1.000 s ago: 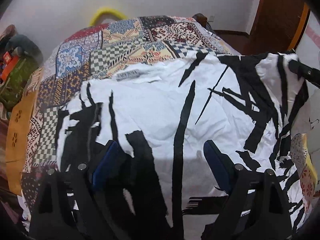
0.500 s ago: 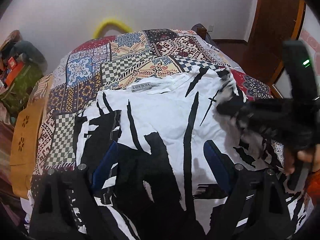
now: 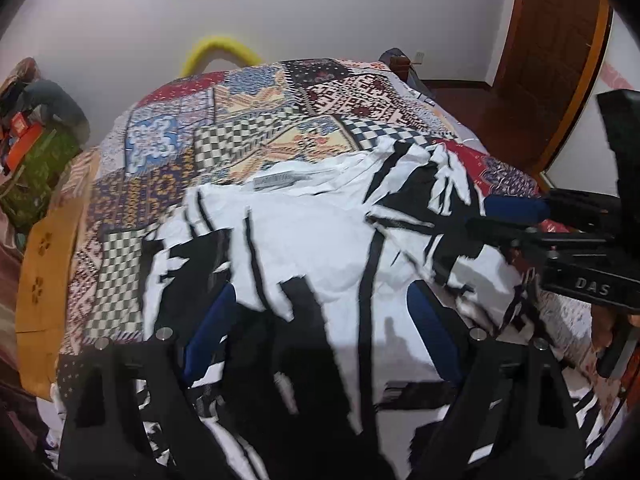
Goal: Fold small clothes
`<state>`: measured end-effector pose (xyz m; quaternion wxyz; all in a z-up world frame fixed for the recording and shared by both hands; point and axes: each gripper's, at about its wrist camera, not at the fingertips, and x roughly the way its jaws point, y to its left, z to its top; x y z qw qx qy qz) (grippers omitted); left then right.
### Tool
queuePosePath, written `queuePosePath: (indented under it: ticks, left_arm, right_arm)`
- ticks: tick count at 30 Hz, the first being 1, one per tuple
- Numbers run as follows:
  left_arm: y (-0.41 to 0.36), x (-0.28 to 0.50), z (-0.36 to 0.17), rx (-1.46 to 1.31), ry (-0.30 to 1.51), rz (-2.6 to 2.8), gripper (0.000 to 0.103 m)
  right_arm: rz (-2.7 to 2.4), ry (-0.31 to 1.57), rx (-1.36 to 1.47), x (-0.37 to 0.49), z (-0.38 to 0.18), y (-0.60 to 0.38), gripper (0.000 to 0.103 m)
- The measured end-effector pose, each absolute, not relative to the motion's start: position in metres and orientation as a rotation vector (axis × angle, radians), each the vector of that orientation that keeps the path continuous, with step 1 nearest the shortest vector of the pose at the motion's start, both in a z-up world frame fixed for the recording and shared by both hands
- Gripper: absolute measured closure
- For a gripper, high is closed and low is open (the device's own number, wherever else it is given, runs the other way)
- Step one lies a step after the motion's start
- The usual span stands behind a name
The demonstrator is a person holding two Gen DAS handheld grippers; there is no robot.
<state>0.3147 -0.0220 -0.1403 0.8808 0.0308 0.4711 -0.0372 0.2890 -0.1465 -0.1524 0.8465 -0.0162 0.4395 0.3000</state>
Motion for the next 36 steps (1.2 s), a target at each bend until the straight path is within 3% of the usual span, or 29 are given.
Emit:
queuePosePath:
  ticks: [13, 16, 22, 31, 36]
  left_arm:
    - [-0.055, 0.386, -0.195, 0.086, 1.093, -0.119, 0.015]
    - [-0.051, 0.393, -0.213, 0.059, 1.129, -0.104, 0.012]
    - [-0.048, 0.386, -0.213, 0.074, 1.113, -0.105, 0.009]
    - [-0.045, 0.358, -0.209, 0.092, 1.151, -0.095, 0.01]
    - [-0.038, 0.332, -0.2, 0.092, 1.144, -0.07, 0.01]
  right_arm:
    - [0.573, 1.005, -0.119, 0.312, -0.2, -0.154, 0.067]
    - [0.584, 0.975, -0.126, 0.306, -0.202, -0.156, 0.061]
    - [0.58, 0.955, -0.194, 0.293, -0.203, -0.156, 0.059]
    - [0.545, 0.972, -0.288, 0.262, -0.2, -0.156, 0.041]
    - [0.541, 1.033, -0.253, 0.25, -0.2, -0.165, 0.042]
